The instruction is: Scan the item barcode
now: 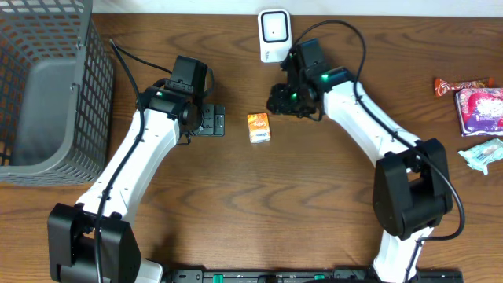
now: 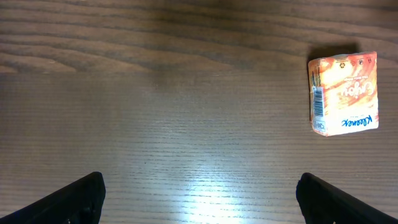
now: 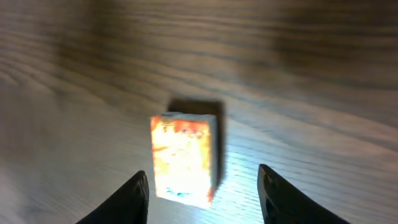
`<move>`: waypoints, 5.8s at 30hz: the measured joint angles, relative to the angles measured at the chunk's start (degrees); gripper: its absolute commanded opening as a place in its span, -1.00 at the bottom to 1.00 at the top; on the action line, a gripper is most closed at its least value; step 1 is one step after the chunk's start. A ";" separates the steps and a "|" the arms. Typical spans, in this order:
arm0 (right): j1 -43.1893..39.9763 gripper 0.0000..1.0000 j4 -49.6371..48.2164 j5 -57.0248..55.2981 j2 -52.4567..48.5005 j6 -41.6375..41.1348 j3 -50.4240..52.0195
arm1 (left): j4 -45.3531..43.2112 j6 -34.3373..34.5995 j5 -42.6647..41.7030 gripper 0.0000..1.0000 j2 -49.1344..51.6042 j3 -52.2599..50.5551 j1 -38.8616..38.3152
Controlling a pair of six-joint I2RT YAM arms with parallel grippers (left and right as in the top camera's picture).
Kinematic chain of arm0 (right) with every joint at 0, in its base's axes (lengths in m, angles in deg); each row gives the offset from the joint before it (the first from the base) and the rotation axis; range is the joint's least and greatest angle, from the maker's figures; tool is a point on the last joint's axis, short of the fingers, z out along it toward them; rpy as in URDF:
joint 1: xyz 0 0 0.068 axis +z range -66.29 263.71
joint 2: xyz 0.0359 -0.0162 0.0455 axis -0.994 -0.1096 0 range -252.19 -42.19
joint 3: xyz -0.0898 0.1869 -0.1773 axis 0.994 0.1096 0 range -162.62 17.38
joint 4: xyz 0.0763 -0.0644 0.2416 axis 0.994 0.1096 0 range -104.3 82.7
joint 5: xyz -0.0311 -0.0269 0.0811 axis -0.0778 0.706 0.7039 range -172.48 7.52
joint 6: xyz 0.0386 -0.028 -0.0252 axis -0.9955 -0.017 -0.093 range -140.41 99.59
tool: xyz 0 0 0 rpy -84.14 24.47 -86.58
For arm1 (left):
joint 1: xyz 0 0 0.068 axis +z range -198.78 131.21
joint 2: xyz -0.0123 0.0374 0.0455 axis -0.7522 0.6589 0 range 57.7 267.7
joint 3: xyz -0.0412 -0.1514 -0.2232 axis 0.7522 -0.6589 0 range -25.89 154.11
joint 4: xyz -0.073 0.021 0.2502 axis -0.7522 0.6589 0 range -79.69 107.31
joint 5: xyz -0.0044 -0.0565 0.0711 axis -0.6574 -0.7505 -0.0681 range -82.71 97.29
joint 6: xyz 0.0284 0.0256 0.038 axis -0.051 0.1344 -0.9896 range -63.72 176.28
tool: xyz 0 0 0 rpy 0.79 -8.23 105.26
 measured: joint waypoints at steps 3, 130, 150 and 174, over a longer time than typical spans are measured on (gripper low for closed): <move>1.14 0.04 0.02 0.28 -0.96 0.00 0.00 | -0.02 0.00 0.00 0.96 0.00 0.00 0.00; -31.30 -0.98 11.45 -48.65 -12.41 20.41 -25.70 | 0.00 0.00 0.02 0.96 0.00 0.00 0.00; -40.04 -0.89 20.26 -41.13 -12.41 32.02 -25.51 | -0.02 0.00 0.02 0.96 0.00 0.00 0.00; -39.21 0.49 13.11 -55.41 -12.39 33.62 -14.53 | 0.00 0.00 0.02 0.96 0.00 0.00 0.00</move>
